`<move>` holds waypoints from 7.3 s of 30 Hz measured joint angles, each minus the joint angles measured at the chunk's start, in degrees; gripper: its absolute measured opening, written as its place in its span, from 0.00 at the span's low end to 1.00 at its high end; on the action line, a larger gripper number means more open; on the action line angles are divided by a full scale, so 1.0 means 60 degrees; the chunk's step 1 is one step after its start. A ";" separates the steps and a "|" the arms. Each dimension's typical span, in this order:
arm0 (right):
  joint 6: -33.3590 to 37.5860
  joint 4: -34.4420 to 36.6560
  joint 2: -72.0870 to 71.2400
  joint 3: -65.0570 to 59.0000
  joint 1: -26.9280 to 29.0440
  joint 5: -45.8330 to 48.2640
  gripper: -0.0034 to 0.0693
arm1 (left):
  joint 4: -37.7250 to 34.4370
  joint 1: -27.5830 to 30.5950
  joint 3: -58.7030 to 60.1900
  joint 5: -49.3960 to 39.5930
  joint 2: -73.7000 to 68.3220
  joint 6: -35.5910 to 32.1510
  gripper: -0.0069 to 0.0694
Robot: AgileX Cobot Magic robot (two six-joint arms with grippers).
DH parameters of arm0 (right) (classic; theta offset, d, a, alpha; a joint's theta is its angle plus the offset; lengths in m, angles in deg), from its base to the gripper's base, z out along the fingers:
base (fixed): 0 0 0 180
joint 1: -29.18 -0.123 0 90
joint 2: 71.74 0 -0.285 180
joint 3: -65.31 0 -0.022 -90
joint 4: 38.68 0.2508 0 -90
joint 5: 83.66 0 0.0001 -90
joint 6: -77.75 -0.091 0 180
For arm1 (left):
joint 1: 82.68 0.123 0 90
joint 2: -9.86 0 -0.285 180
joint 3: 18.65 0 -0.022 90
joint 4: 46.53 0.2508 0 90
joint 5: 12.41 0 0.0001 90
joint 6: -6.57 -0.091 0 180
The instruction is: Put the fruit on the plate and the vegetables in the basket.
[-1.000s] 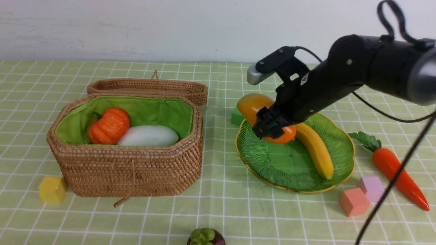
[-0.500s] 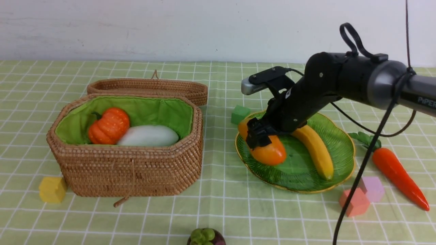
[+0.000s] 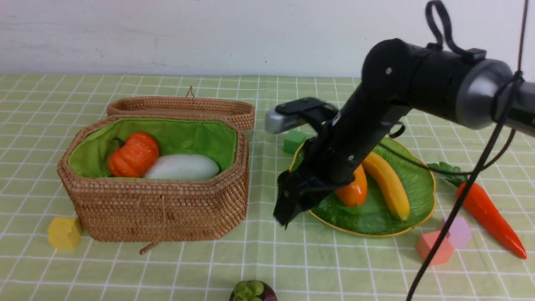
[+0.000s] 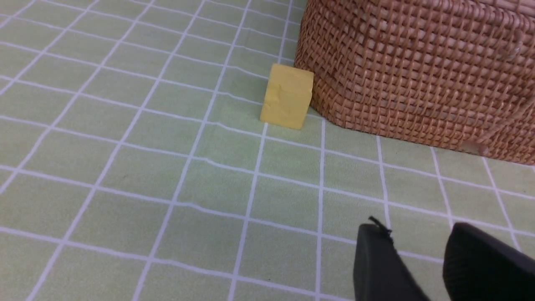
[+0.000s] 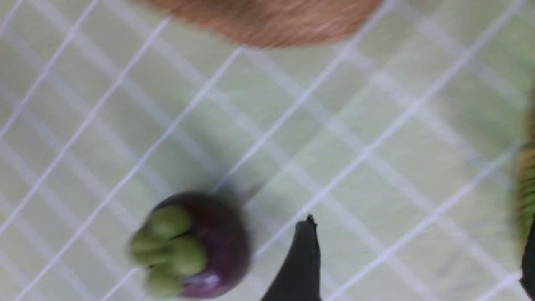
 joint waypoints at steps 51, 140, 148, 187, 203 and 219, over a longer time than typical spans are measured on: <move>-0.1761 -0.1425 0.0266 -0.0797 -0.2177 -0.0653 0.84 | 0.0000 0.0000 0.0000 0.0000 0.0000 0.0000 0.40; -0.0038 -0.1086 -0.1499 0.0813 0.3267 -0.2801 0.57 | 0.0000 0.0000 0.0000 0.0000 0.0000 0.0000 0.40; 0.4762 0.3971 -0.0480 0.1667 -0.0096 -0.5305 0.57 | 0.0000 0.0000 0.0000 0.0000 0.0000 0.0000 0.40; 0.0516 -0.1416 -0.0778 0.2129 0.0244 -0.1102 0.58 | 0.0000 0.0000 0.0000 0.0000 0.0000 0.0000 0.40; -0.3787 -0.4274 -0.6363 -0.1352 0.2720 0.0548 0.02 | 0.0000 0.0000 0.0000 0.0000 0.0000 0.0000 0.40; -0.5413 -0.4884 -1.1752 -0.9688 0.2728 -0.3233 0.03 | 0.0000 0.0000 0.0000 0.0000 0.0000 0.0000 0.40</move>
